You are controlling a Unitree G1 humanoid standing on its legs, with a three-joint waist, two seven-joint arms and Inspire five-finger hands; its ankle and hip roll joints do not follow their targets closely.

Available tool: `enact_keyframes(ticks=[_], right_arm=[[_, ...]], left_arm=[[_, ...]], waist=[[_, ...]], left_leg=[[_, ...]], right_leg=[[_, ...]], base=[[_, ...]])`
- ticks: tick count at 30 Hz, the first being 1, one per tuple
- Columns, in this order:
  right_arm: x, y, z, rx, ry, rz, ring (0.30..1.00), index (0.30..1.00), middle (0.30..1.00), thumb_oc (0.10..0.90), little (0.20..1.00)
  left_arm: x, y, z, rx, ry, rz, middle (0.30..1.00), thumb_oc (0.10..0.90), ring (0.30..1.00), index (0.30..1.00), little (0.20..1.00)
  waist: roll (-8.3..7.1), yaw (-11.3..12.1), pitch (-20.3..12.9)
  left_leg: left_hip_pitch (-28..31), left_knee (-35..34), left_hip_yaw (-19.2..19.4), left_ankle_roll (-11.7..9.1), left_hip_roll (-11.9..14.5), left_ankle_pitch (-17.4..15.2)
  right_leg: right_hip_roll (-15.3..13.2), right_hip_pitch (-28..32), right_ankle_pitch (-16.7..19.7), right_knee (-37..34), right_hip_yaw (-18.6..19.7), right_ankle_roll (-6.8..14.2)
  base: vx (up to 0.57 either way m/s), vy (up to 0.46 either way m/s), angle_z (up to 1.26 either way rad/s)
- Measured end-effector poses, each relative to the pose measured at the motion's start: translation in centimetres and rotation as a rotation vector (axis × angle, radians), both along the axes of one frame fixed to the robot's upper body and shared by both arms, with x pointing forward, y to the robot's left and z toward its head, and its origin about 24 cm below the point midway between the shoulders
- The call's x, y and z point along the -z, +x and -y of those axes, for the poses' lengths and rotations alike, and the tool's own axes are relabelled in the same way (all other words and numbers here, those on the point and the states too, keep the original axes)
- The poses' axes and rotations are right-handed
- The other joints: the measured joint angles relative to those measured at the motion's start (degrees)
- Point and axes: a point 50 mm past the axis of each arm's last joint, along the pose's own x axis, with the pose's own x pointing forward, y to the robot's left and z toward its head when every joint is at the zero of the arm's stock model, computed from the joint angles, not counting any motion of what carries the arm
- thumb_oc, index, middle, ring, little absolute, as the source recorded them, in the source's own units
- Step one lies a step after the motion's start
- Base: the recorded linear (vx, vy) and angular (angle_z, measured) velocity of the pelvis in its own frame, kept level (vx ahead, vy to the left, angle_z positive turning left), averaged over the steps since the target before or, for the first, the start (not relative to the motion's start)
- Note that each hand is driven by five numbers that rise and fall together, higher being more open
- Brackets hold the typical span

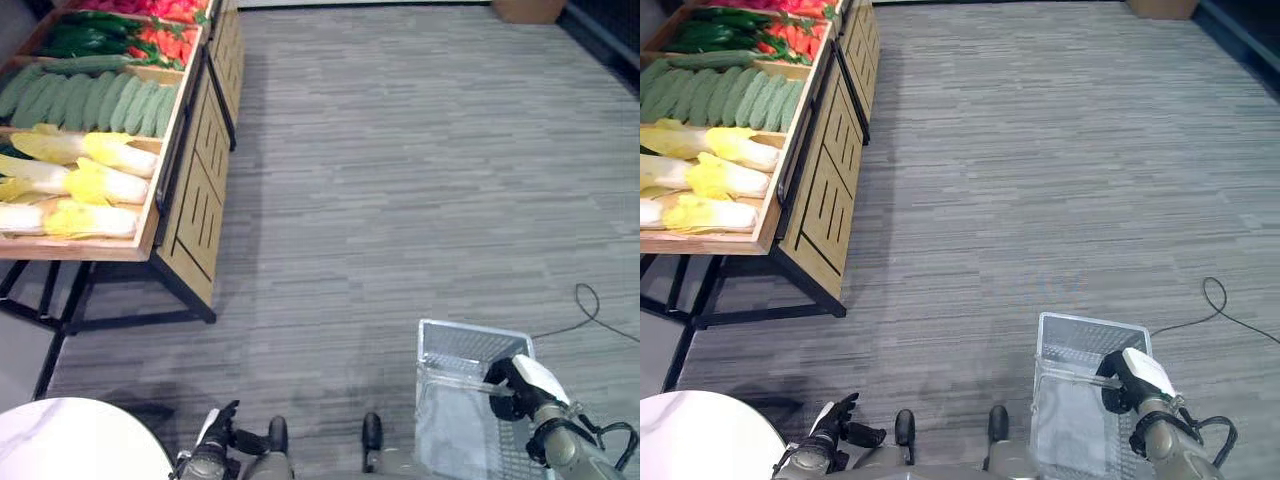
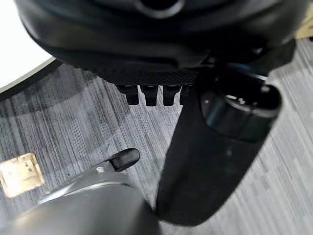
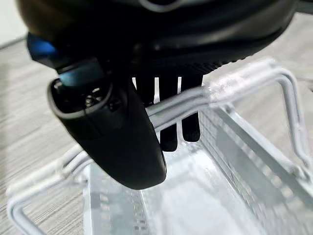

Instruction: Get the vegetables into the basket

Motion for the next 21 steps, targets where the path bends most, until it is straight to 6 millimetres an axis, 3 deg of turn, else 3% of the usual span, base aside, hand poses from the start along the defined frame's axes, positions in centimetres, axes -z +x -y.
enact_keyframes(ticks=[5,8,10,14,21], right_arm=[[3.1,-0.8,-1.7,0.046,0.038,-0.139,0.3,0.3,0.3,0.4,0.3],[4.8,-2.5,-2.2,0.146,0.055,-0.225,0.3,0.3,0.3,0.4,0.3],[5.9,-5.3,-2.4,0.232,0.074,-0.31,0.3,0.3,0.3,0.4,0.3],[6.2,-6.9,-2.2,0.267,0.076,-0.343,0.3,0.3,0.3,0.4,0.3],[6.2,-6.8,-2.2,0.259,0.068,-0.343,0.3,0.3,0.3,0.4,0.3]], left_arm=[[-0.1,0.0,-0.8,0.029,0.048,-0.012,1.0,0.9,1.0,1.0,1.0],[0.0,-0.6,-1.3,0.019,0.067,-0.04,1.0,0.9,1.0,1.0,1.0],[0.3,-1.8,-1.4,0.016,0.078,-0.07,1.0,0.9,1.0,1.0,1.0],[0.4,-2.2,-1.2,0.028,0.077,-0.081,1.0,0.9,1.0,1.0,1.0],[0.5,-2.1,-0.8,0.08,0.088,-0.088,1.0,0.9,1.0,1.0,1.0]], waist=[[-0.53,1.1,-0.4],[-1.4,2.2,-2.1],[-1.81,2.1,-5.8],[-1.41,1.8,-7.1],[0.4,1.8,-7.1]], left_leg=[[1.9,0.0,0.8,0.8,-0.8,-1.0],[2.7,0.0,0.5,0.6,-0.3,-1.2],[2.7,0.0,0.4,0.3,0.1,-1.4],[2.7,0.0,0.3,0.1,0.5,-1.3],[1.4,0.1,0.0,-0.7,2.9,-1.1]], right_leg=[[-0.8,1.6,-0.4,0.0,0.4,0.7],[-0.6,2.5,-0.9,0.0,0.3,0.9],[-0.3,2.6,-1.2,0.0,0.1,0.8],[0.1,2.5,-1.4,-0.1,0.1,0.8],[2.4,1.1,-1.6,0.3,0.2,-0.2]], base=[[0.07,0.076,-0.05],[0.06,0.025,0.04],[0.05,-0.013,0.01],[0.02,-0.036,-0.02],[-0.01,-0.149,-0.02]])
